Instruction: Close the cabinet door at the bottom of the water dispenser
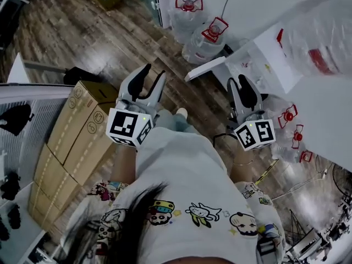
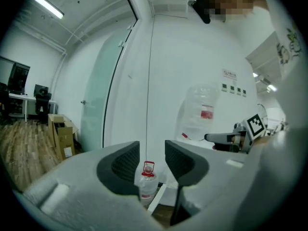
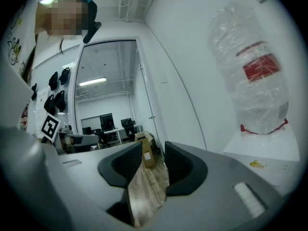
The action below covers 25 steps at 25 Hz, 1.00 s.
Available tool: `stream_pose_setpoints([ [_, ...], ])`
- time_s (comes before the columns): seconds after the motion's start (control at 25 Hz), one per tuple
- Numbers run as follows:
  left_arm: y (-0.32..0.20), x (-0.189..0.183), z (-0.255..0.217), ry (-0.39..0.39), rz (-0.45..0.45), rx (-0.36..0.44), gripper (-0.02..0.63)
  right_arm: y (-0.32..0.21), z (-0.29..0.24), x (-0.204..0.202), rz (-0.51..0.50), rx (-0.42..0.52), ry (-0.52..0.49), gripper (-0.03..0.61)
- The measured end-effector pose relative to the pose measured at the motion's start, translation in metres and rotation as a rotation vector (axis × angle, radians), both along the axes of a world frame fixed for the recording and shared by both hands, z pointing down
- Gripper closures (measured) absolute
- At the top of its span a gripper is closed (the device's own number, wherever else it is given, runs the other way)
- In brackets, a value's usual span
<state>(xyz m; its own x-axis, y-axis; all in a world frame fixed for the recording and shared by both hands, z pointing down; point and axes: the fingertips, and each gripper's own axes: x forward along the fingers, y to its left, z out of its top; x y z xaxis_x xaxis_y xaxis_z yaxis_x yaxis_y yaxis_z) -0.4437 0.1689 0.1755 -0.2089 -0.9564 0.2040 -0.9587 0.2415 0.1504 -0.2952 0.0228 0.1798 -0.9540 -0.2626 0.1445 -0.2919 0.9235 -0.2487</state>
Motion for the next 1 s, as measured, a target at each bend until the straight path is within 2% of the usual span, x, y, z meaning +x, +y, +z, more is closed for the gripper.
stream_pose_setpoints([
  [0.52,-0.084,0.015,0.02,0.038,0.4,-0.058,0.456,-0.015,0.02,0.049,0.368,-0.042,0.041,0.437],
  [0.72,-0.103,0.023,0.037,0.054,0.506,-0.085,0.456,-0.013,0.035,0.059,0.458,-0.057,0.06,0.437],
  [1.0,-0.119,0.04,0.064,0.073,0.602,-0.14,0.456,-0.016,0.051,0.072,0.534,-0.097,0.073,0.437],
])
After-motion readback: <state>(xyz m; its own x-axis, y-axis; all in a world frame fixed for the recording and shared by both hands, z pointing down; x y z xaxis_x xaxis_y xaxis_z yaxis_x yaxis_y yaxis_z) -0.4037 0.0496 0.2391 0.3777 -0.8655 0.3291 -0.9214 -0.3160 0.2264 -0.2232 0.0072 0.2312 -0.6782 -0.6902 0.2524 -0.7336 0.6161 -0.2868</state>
